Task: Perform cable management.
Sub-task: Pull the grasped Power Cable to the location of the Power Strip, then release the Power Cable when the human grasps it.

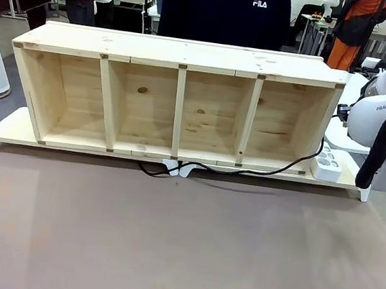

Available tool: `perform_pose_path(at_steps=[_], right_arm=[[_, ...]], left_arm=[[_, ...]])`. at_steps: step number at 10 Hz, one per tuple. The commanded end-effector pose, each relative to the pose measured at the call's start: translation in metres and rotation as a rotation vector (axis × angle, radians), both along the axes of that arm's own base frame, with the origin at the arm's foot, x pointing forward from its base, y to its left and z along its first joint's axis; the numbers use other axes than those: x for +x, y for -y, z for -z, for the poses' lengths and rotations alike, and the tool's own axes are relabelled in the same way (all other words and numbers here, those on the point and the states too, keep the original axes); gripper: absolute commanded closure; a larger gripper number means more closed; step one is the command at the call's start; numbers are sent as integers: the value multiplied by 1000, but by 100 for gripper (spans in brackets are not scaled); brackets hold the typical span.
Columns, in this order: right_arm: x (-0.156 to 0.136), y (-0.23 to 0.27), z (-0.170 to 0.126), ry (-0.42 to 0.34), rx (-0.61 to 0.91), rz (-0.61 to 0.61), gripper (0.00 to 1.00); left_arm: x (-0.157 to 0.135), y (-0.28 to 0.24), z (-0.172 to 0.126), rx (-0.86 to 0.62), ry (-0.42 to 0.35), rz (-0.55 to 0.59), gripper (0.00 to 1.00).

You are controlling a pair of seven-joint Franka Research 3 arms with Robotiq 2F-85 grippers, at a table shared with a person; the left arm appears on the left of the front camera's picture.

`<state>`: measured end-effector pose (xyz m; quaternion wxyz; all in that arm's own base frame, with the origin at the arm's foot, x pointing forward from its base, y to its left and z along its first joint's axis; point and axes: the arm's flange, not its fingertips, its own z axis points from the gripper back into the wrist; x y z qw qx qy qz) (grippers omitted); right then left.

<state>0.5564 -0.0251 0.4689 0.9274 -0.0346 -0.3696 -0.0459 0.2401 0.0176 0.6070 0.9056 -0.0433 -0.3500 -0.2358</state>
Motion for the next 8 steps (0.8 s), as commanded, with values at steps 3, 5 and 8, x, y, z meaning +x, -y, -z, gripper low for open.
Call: perform_pose_path(at_steps=[3,5,8], right_arm=[[-4,-5,-2,5,9,-19,84],[-4,-5,-2,5,9,-19,84],[-4,-5,-2,5,9,-19,84]], left_arm=[[0,-1,0,-6,0,3,0],[0,-1,0,-6,0,3,0],[0,-1,0,-6,0,3,0]])
